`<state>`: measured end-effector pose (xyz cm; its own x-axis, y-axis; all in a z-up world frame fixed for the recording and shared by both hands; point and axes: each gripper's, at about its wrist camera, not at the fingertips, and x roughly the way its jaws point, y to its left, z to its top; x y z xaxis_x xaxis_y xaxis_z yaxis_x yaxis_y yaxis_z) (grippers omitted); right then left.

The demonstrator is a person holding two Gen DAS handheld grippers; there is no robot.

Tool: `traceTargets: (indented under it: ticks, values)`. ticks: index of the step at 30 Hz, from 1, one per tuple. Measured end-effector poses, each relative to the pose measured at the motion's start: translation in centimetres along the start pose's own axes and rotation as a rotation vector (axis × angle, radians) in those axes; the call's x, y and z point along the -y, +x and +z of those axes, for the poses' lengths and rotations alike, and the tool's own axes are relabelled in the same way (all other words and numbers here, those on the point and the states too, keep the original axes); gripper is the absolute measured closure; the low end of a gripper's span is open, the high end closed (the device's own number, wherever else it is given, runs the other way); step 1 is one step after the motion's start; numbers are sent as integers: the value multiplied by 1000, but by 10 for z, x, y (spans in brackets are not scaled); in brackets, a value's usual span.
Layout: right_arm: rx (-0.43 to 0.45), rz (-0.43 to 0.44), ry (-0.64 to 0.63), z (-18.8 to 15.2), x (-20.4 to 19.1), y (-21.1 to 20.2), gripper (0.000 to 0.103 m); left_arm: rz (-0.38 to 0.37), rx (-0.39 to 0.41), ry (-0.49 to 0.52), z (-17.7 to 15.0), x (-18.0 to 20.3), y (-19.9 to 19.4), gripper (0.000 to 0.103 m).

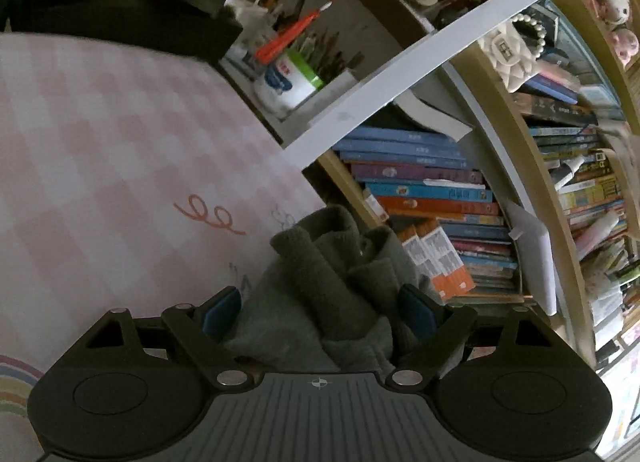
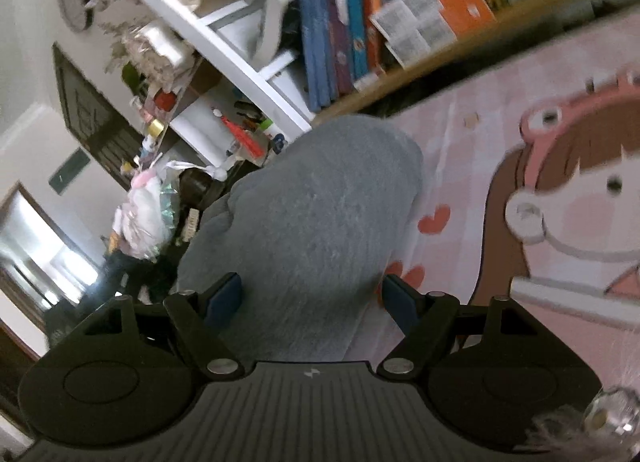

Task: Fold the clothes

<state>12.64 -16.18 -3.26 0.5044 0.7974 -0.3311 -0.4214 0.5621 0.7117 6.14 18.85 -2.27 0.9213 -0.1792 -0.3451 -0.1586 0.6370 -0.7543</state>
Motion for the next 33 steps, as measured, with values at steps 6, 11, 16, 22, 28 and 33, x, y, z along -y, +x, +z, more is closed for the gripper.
traceTargets:
  ticks: [6, 11, 16, 22, 28, 33]
  values:
    - [8, -27, 41, 6, 5, -8, 35, -84, -82, 44, -5, 7, 8, 20]
    - [53, -102, 78, 17, 17, -24, 39, -238, -246, 192, -22, 34, 23, 20]
    - [62, -116, 175, 28, 48, -52, 38, -285, -330, 260, -38, 48, 32, 20]
    - [53, -139, 146, 29, 52, -60, 34, -271, -309, 110, -29, 31, 36, 19]
    - [45, -146, 62, 24, 37, -57, 62, -240, -298, 225, -40, 51, 39, 28]
    - [89, -233, -270, 10, -12, -59, 72, -278, -240, 286, -42, 58, 27, 49]
